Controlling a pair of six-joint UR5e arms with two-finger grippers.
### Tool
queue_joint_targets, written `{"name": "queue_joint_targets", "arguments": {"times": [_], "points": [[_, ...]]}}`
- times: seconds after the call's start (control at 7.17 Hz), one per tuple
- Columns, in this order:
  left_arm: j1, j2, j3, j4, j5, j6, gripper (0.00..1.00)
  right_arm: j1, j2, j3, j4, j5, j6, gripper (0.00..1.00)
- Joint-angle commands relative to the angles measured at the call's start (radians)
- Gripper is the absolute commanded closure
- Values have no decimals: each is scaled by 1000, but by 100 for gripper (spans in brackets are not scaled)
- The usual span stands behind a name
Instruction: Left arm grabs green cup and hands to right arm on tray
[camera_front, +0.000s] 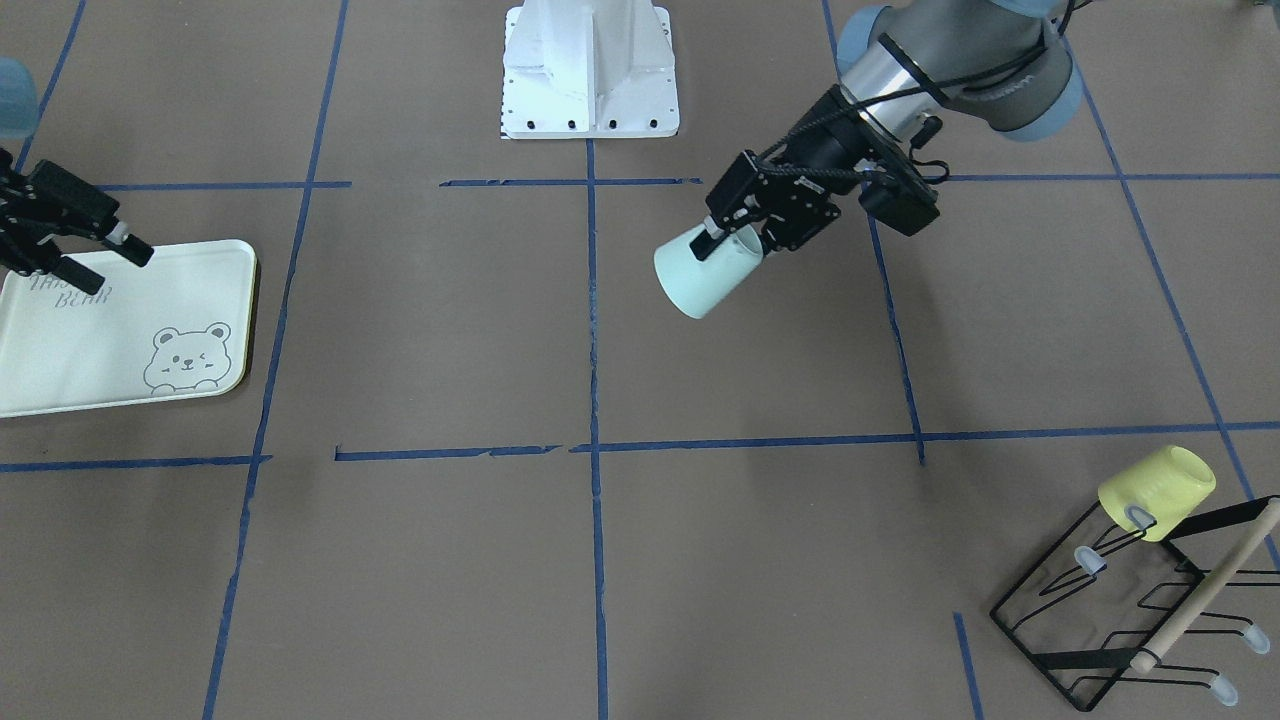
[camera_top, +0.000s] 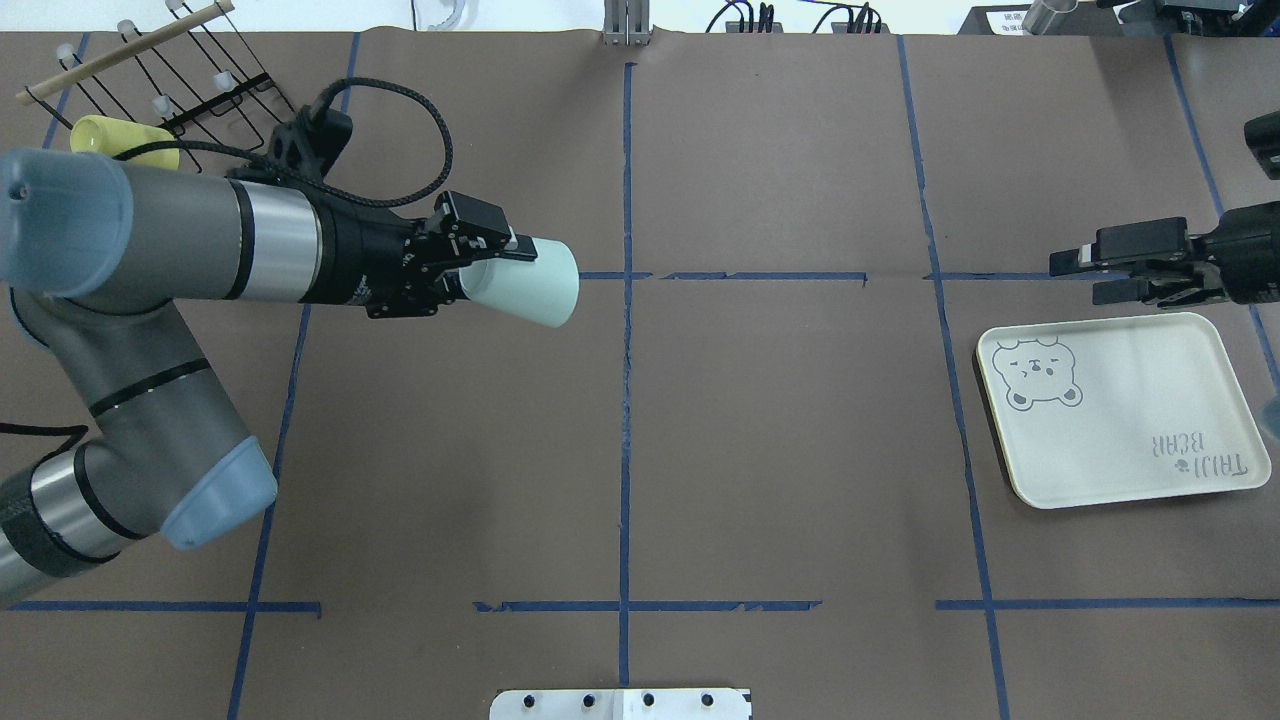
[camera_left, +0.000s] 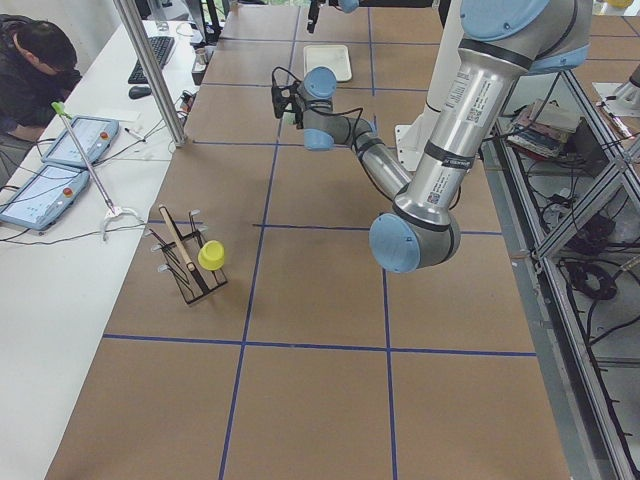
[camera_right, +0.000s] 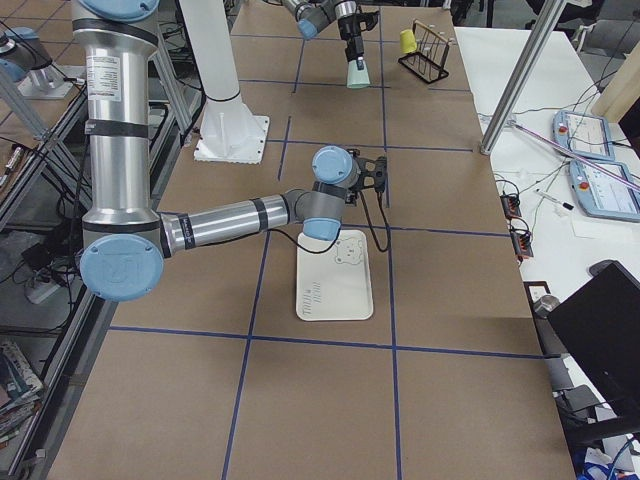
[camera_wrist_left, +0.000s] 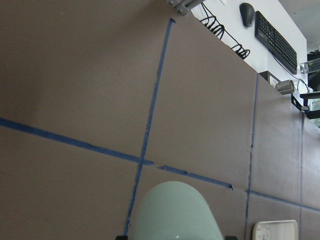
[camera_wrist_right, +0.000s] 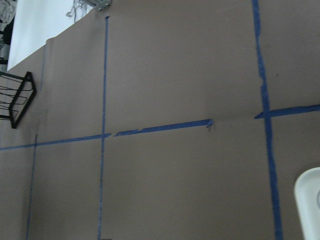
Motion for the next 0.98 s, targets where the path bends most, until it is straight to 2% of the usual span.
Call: {"name": "queue_joint_targets", "arguments": {"times": [0.0, 0.14, 0.42, 0.7, 0.84], "points": [[138, -2, -1, -189, 134, -181, 59, -72, 28, -9, 274, -10, 234, 0], [175, -11, 3, -268, 142, -214, 59, -113, 73, -9, 362, -44, 345, 0], [201, -13, 19, -447, 142, -229, 59, -262, 119, -15, 573, -264, 502, 0], [204, -40, 35, -550, 142, -304, 59, -365, 186, -16, 646, -407, 507, 0], [209, -58, 96, -633, 142, -305, 59, -388, 188, -16, 696, -438, 528, 0]]}}
